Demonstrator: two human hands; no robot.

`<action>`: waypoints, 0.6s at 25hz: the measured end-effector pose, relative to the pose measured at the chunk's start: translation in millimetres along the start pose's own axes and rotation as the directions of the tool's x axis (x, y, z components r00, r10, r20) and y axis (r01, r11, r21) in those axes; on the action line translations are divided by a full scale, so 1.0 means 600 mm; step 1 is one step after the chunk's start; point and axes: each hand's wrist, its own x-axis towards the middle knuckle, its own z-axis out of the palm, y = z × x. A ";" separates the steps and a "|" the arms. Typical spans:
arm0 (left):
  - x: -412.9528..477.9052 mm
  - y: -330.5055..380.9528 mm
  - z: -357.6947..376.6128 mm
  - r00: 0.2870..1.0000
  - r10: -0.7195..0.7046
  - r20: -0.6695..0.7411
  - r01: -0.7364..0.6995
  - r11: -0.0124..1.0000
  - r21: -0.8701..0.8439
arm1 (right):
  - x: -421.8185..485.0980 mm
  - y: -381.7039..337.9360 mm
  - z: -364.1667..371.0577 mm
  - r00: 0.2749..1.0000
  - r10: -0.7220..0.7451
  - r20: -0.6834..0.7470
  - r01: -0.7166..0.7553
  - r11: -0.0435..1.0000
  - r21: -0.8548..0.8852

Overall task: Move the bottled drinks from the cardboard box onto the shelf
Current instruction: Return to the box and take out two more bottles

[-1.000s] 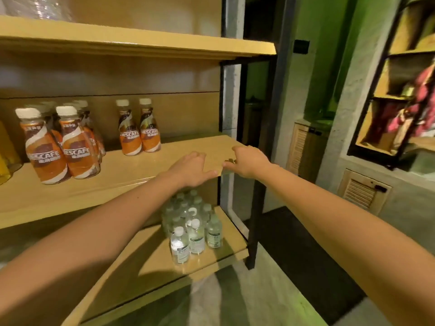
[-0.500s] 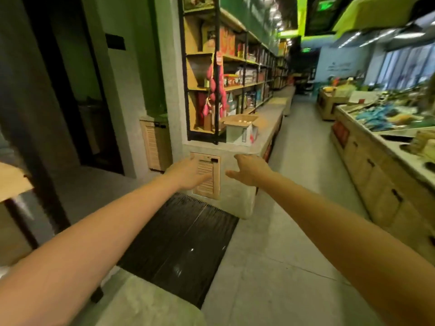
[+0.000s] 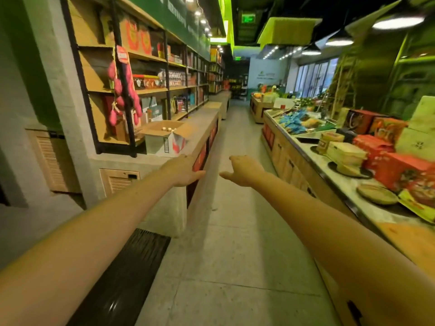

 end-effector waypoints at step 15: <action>0.726 -0.003 0.103 0.979 0.177 0.097 -0.187 0.977 0.102 | 0.599 0.266 0.102 0.988 0.153 0.036 -0.148 0.984 -0.096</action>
